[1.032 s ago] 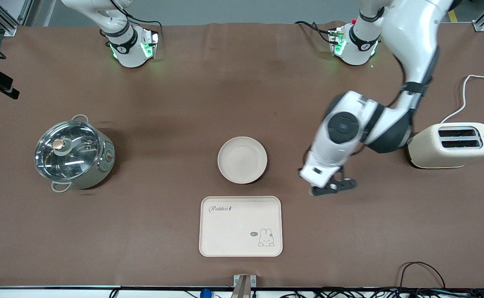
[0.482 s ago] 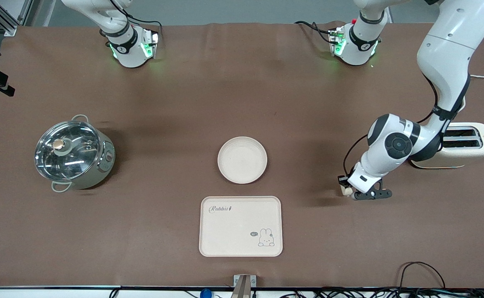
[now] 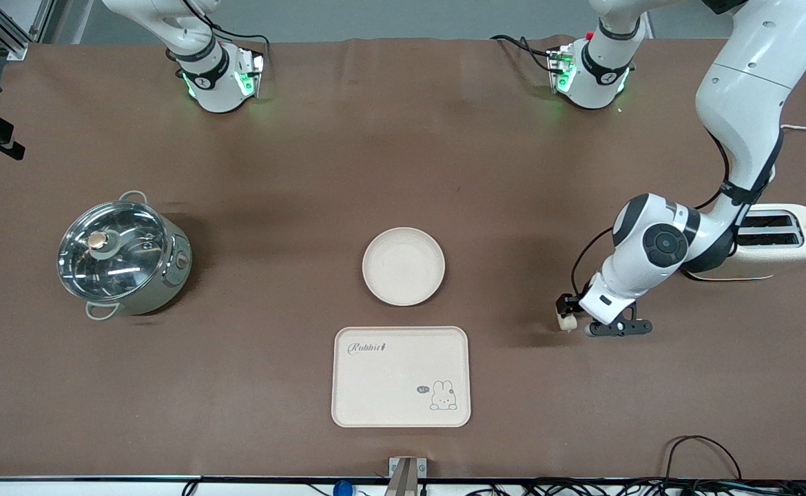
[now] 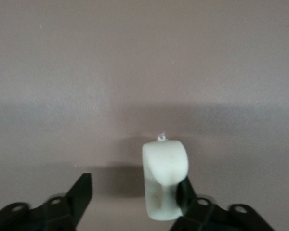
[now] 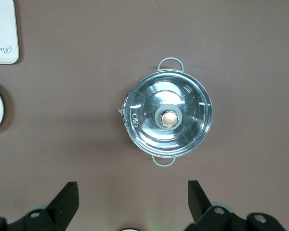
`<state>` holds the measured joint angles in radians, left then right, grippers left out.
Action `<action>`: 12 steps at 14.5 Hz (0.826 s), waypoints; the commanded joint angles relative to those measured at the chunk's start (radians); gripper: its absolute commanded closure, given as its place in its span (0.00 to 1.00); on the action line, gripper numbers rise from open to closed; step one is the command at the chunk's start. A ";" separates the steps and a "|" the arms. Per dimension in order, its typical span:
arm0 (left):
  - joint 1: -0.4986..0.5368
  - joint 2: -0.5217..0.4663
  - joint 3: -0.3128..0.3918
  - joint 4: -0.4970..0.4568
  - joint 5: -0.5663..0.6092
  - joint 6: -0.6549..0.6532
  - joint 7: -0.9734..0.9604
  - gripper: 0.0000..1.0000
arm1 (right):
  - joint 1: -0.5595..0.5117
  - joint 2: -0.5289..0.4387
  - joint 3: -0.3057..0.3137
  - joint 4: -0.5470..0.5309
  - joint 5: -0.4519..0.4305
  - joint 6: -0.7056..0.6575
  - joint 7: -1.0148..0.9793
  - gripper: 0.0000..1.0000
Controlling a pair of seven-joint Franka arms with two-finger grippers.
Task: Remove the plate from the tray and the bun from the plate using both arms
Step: 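Carry the bun with the left gripper toward the toaster and lower it, then open the left gripper to release the bun beside the toaster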
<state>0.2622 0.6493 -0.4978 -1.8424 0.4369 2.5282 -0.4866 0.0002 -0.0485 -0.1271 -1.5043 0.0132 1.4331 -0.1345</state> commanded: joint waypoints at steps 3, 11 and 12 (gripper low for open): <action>0.017 -0.022 -0.005 -0.006 0.017 -0.012 0.056 0.00 | -0.026 -0.011 0.007 -0.014 -0.010 0.007 0.065 0.00; 0.029 -0.146 -0.059 0.040 0.000 -0.190 0.080 0.00 | -0.025 -0.007 0.010 0.027 -0.012 -0.002 0.062 0.00; 0.051 -0.173 -0.092 0.061 -0.003 -0.262 0.080 0.00 | -0.020 -0.007 0.010 0.027 -0.012 -0.005 0.065 0.00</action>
<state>0.2816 0.5689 -0.5345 -1.7955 0.4369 2.4003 -0.4116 -0.0162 -0.0481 -0.1243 -1.4924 0.0132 1.4372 -0.0855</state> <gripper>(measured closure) 0.000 0.000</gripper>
